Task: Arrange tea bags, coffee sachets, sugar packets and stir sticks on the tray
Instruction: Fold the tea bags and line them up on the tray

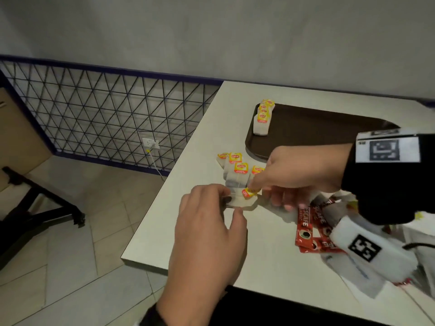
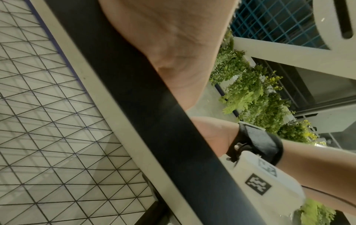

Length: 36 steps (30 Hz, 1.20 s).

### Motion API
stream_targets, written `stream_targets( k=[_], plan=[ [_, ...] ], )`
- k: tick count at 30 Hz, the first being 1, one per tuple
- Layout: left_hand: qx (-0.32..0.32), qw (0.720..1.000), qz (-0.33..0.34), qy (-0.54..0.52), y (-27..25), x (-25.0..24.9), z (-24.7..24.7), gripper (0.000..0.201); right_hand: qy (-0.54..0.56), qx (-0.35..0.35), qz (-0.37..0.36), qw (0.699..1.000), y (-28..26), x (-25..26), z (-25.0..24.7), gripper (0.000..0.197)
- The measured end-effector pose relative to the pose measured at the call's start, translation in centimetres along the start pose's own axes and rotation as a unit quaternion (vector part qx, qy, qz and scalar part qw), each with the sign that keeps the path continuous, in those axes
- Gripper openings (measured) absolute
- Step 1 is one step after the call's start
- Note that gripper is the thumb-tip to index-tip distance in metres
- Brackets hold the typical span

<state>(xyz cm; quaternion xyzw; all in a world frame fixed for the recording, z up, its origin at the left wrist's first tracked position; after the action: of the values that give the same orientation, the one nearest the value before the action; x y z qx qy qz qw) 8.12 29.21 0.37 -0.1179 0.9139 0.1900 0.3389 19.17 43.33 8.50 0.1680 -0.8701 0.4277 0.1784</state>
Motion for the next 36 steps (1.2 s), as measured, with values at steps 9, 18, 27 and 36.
stream_targets(
  k=[9,18,27,36],
  plan=[
    [0.024,1.0,0.007,-0.015,-0.3,-0.6,-0.6,0.024,0.04,-0.059,-0.114,0.991,-1.7,0.2,1.7,0.018],
    [0.12,0.958,0.031,-0.259,-0.6,-0.2,-1.3,0.012,-0.032,-0.042,-0.296,0.954,-6.1,-0.3,3.2,0.018],
    [0.143,0.883,0.024,-0.447,-0.4,0.0,-2.2,0.016,0.12,-0.09,-0.332,0.931,-5.6,-0.9,3.4,0.011],
    [0.171,0.886,0.025,-0.43,-0.3,0.7,-2.4,0.009,0.101,-0.108,-0.353,0.924,-6.1,-1.1,3.3,0.005]
  ],
)
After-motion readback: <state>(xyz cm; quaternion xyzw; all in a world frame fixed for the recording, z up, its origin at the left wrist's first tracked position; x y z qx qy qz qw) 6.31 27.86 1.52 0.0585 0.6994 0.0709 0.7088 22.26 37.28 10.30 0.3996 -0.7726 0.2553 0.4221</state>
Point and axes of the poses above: each hand's wrist, its own y-axis towards the middle knuckle, its own z-axis out of the palm, x = y × z, the point moved 2 cm from there along y, towards the middle knuckle, and after that the axes turned 10 degrees about x, right-handed, at the moved point
